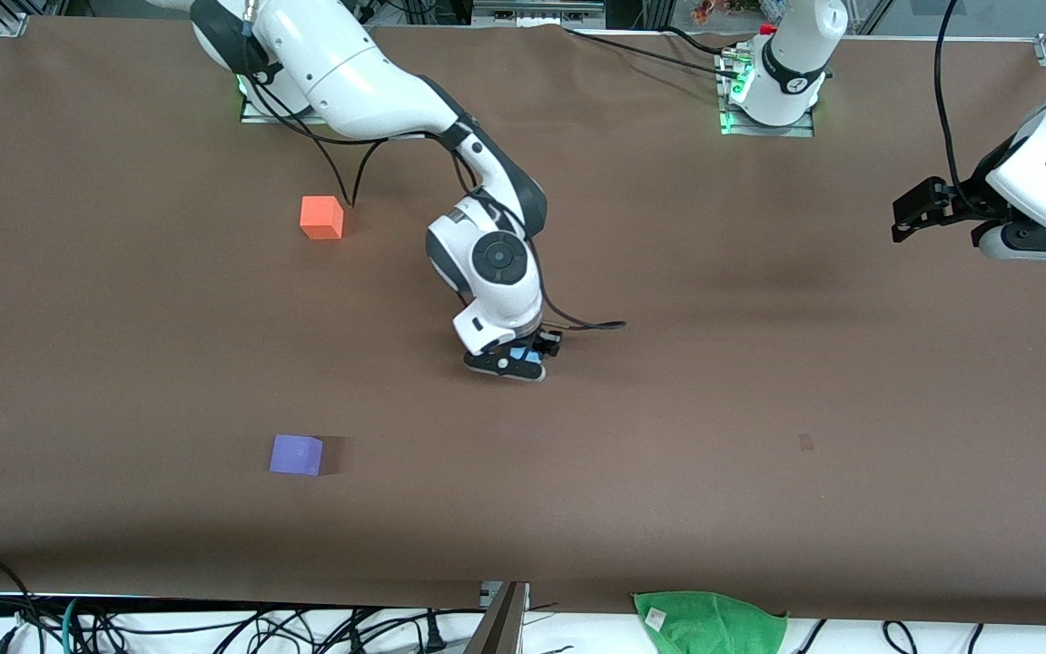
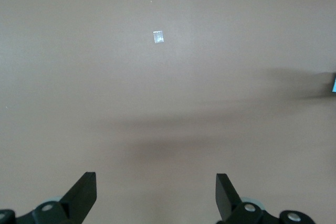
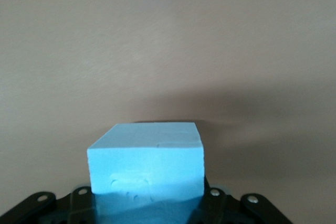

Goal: Place blue block between orange and purple blocks
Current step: 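Carry the blue block with the right gripper toward the orange block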

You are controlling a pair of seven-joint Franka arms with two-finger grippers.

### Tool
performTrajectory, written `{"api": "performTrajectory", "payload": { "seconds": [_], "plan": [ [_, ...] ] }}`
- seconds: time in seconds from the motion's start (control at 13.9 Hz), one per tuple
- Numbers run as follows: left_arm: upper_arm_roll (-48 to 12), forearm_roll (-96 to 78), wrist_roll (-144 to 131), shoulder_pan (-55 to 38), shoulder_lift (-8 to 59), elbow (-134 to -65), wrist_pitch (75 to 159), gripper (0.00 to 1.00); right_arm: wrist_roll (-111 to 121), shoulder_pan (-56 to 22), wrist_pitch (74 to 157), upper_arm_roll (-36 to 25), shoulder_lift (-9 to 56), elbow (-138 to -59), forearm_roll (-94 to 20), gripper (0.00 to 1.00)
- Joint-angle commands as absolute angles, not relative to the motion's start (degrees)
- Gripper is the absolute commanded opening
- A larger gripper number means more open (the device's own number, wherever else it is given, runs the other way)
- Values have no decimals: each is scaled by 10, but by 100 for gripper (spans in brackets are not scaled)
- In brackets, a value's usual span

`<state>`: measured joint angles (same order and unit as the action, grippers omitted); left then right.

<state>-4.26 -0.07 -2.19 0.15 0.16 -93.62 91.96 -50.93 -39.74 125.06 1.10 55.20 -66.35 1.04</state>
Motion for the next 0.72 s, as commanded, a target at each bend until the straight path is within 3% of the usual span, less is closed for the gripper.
{"api": "performTrajectory", "payload": {
  "seconds": [0.0, 0.22, 0.43, 0.65],
  "plan": [
    [-57, 9, -15, 11, -24, -954, 920, 100, -441, -364, 1215, 15, 482, -740, 15, 39],
    [-39, 8, -11, 0, -43, -986, 936, 100, -342, -316, 1231, 15, 389, -880, 15, 42],
    [-37, 6, -7, 1, -26, -981, 943, 100, -240, -258, 1301, 15, 296, -1041, 14, 43],
    [-37, 1, -7, 1, -19, -972, 941, 100, -146, -173, 1314, 15, 246, -1130, 12, 43]
  ]
}}
